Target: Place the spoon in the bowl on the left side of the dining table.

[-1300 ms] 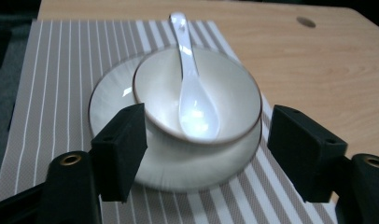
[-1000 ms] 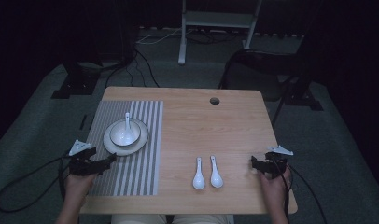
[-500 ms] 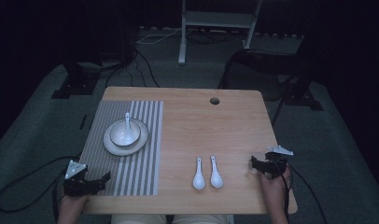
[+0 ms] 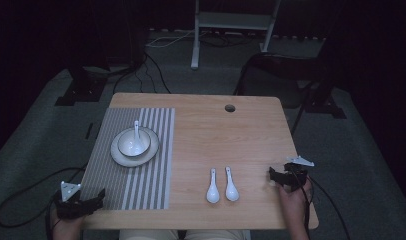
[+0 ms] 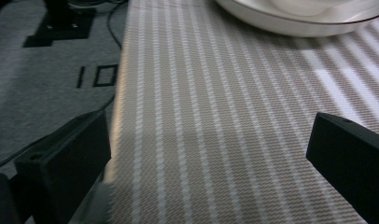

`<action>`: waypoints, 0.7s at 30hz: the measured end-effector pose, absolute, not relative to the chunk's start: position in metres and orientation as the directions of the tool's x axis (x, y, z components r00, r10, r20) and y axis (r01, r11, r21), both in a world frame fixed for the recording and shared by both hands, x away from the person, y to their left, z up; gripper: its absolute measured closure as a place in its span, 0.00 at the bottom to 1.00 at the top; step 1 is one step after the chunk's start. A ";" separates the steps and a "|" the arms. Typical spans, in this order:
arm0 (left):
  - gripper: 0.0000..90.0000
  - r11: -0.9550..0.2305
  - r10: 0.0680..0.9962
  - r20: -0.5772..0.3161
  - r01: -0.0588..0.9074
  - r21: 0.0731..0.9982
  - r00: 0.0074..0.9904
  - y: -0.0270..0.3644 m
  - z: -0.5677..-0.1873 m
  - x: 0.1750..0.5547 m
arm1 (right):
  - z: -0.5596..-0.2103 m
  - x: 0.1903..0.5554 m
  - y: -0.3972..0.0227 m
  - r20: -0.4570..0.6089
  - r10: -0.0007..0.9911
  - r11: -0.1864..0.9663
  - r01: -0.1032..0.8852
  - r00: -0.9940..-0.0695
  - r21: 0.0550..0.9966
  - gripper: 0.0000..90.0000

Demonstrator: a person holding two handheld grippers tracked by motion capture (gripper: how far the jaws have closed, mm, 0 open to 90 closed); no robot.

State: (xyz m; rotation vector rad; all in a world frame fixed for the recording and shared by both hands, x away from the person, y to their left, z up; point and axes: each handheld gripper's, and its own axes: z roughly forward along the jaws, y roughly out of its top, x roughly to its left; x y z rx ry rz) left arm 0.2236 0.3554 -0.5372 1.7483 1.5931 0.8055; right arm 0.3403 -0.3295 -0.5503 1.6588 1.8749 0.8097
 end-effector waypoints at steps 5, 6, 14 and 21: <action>0.00 -0.045 0.998 0.008 0.636 0.770 0.061 0.365 -0.545 0.211 | -0.550 0.340 -0.329 0.015 0.992 0.079 0.691 -0.128 0.719 0.12; 0.00 -0.048 0.998 0.018 0.638 0.768 0.054 0.368 -0.546 0.209 | -0.550 0.340 -0.329 0.015 0.992 0.079 0.691 -0.128 0.719 0.12; 0.00 -0.019 0.996 0.067 0.602 0.798 -0.057 0.388 -0.547 0.197 | -0.550 0.340 -0.329 0.015 0.992 0.079 0.691 -0.128 0.719 0.12; 0.00 0.050 0.997 -0.010 0.601 0.798 -0.070 0.390 -0.550 0.200 | -0.550 0.340 -0.329 0.015 0.992 0.078 0.691 -0.128 0.719 0.12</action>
